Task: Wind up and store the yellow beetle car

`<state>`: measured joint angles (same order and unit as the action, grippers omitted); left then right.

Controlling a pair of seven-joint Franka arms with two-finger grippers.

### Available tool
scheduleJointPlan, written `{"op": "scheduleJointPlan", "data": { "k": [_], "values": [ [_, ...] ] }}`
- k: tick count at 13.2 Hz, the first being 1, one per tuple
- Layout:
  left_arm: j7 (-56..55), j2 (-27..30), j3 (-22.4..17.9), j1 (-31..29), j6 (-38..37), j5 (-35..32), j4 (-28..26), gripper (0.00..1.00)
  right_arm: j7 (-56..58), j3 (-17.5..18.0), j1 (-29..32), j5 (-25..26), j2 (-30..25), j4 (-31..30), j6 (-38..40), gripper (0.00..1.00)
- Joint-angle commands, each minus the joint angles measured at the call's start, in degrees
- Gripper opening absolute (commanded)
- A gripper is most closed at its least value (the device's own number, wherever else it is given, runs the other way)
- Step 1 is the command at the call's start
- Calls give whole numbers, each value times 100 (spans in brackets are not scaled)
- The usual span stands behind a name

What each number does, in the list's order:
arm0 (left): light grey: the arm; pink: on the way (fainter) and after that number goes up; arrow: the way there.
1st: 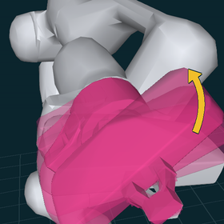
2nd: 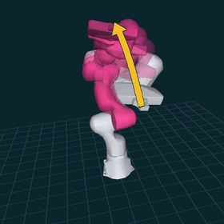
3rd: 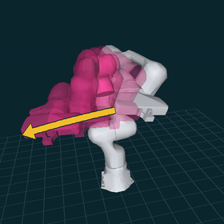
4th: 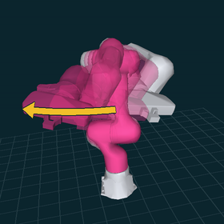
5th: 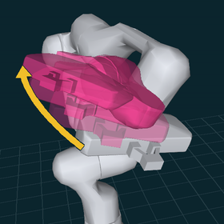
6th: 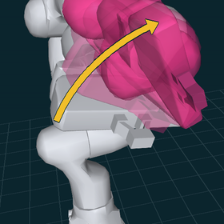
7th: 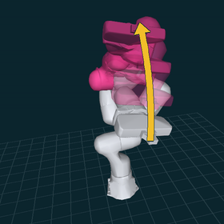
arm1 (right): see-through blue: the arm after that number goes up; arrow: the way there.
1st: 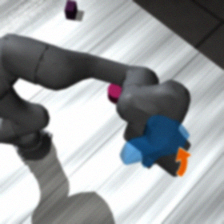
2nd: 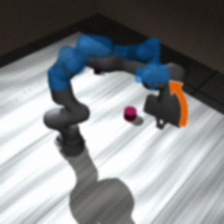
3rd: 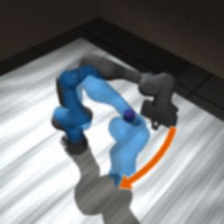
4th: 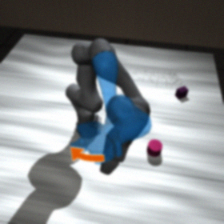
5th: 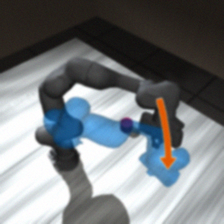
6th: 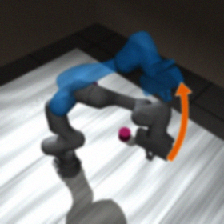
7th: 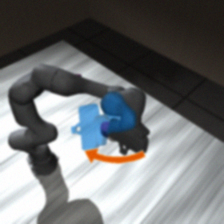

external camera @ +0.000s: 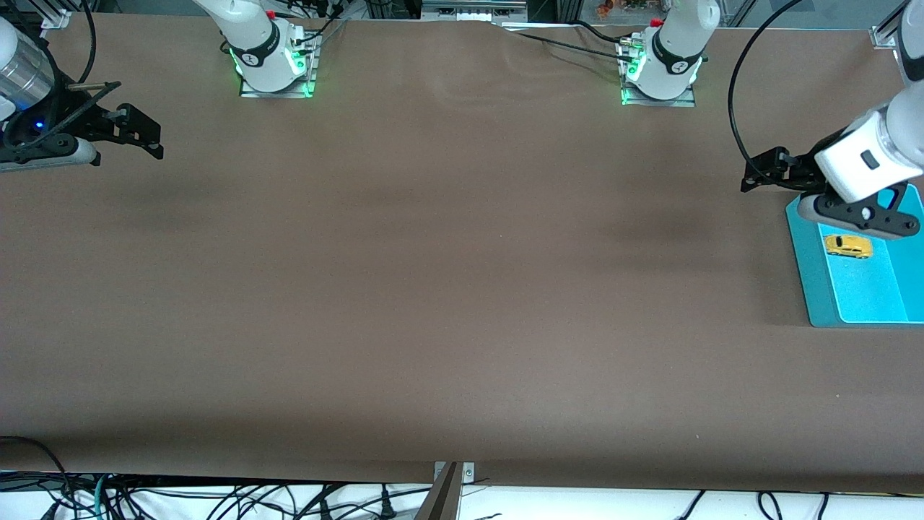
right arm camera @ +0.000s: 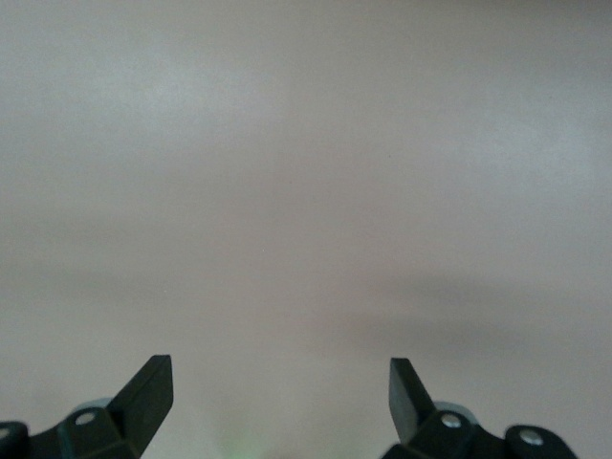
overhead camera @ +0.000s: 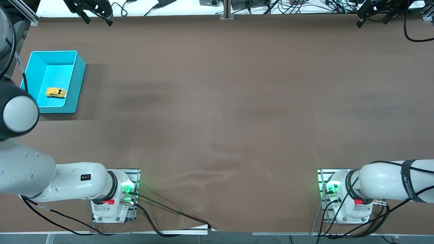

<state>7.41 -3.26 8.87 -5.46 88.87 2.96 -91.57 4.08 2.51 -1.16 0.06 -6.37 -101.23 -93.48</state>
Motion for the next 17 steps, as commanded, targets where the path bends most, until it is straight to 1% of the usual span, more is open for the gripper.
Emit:
{"op": "scheduleJointPlan", "data": {
  "k": [1, 2, 7, 9, 13, 17],
  "values": [
    [-998, 748, -350, 535, 411, -128, -845, 100, 5, 4, -7, -146, 22, 113, 32, 100],
    [-1283, 722, -351, 563, 429, -156, -828, 100, 5, 4, 2, -147, 30, 113, 32, 100],
    [-1224, 362, -377, 431, 447, -156, -380, 100, 5, 13, -7, -147, 22, 121, 32, 100],
    [-1207, 326, -447, 440, 447, -173, -353, 100, 5, 13, -7, -147, 22, 121, 32, 100],
    [-1093, 308, -447, 440, 385, -173, -265, 100, 5, 13, -7, -147, 22, 113, 32, 100],
    [-602, 300, -439, 291, 306, -173, -257, 100, 5, 4, -7, -147, 22, 113, 32, 100]
  ]
}}
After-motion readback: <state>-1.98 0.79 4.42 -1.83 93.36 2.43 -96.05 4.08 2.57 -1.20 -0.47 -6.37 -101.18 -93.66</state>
